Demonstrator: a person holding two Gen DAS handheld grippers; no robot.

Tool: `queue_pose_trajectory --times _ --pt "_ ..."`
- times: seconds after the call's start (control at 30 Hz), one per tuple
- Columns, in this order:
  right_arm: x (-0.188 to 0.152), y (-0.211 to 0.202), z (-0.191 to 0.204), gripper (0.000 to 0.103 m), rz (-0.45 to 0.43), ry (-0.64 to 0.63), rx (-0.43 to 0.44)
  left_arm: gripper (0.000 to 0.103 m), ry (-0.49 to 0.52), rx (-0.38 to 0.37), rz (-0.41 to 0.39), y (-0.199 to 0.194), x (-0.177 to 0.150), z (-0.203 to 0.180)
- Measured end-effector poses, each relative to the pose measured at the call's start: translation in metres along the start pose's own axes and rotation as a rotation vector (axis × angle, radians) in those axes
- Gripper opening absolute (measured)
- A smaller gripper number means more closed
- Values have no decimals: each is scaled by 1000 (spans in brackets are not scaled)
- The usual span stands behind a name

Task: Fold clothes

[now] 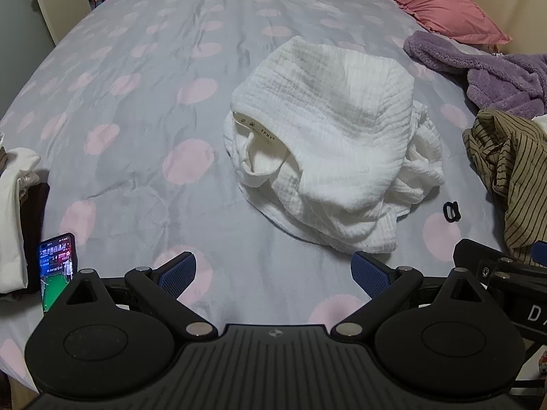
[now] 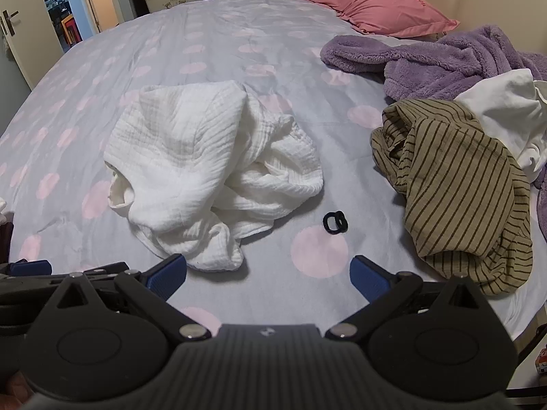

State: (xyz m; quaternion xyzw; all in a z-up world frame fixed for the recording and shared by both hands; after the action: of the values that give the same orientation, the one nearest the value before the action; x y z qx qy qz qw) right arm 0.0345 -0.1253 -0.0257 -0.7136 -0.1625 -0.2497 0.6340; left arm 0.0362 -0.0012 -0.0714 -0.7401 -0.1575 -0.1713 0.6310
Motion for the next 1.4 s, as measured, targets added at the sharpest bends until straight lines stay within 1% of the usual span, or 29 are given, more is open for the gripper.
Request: queue_pose_trajectory --times 1.4 --pt "0 2 -2 103 0 4 -6 99 2 7 7 1 -2 -1"
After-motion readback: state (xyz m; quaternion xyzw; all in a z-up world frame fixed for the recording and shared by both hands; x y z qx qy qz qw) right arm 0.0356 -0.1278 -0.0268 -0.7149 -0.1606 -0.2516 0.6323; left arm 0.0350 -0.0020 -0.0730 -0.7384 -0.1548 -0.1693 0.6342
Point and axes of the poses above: each gripper's, at about its wrist camera, not at the fingertips, and y roughly the way its jaws point, z to its left, x to its top, the point moved 8 cm from there along y, roughly the way its jaws point, and after that the axes turned 8 degrees about -x, right-handed, at the moved point
